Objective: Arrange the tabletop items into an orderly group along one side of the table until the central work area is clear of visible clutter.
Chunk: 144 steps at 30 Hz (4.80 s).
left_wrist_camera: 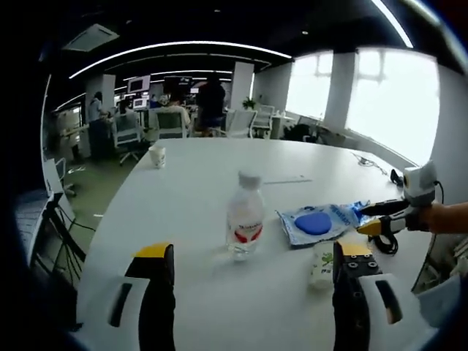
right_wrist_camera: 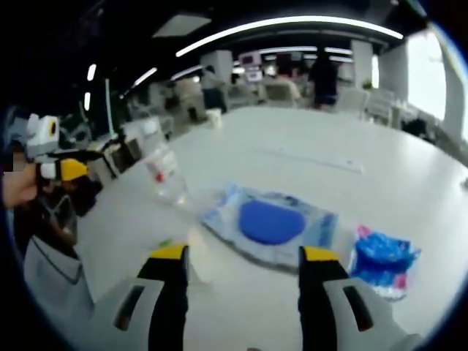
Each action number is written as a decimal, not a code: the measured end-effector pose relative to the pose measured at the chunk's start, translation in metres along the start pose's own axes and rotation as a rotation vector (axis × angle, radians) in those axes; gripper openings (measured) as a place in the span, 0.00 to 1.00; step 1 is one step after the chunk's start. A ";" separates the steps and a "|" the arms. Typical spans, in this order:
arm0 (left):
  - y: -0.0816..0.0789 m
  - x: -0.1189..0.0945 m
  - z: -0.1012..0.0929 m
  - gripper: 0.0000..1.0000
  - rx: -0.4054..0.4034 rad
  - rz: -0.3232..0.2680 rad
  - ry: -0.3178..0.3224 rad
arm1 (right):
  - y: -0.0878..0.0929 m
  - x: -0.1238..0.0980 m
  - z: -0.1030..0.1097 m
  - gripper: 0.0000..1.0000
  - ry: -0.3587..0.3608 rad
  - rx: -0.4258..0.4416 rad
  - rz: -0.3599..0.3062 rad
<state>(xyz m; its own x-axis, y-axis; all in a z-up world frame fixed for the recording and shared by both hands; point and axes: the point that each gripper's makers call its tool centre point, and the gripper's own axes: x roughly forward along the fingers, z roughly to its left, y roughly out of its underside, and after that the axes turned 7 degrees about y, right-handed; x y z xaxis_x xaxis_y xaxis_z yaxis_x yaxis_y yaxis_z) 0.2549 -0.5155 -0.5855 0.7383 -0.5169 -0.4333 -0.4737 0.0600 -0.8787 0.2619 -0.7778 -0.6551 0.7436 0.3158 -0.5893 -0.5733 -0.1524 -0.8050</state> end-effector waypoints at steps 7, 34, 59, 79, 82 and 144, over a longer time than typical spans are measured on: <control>0.008 -0.010 -0.006 0.92 -0.017 -0.025 0.031 | 0.002 -0.003 0.007 0.57 -0.025 -0.003 0.011; 0.029 -0.040 -0.011 1.00 -0.007 -0.085 0.123 | 0.004 0.026 0.054 0.57 -0.244 -0.002 0.108; 0.033 -0.037 -0.006 1.00 -0.050 -0.086 0.109 | 0.021 0.050 0.085 0.10 -0.386 0.166 0.250; 0.046 -0.040 -0.010 1.00 -0.086 -0.077 0.111 | -0.006 0.031 0.109 0.00 -0.482 0.045 0.138; 0.047 -0.043 -0.007 1.00 -0.097 -0.084 0.103 | -0.013 0.029 0.115 0.00 -0.520 -0.089 0.080; 0.072 -0.035 -0.001 1.00 -0.186 -0.085 0.097 | -0.046 0.118 0.140 0.00 -0.654 -0.815 -0.124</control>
<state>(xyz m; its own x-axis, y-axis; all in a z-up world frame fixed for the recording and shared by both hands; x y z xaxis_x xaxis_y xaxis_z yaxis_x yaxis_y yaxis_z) 0.1948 -0.4939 -0.6332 0.7338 -0.5938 -0.3301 -0.4987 -0.1407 -0.8553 0.3274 -0.6024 -0.6781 0.3116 0.7793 -0.5436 0.0797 -0.5915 -0.8023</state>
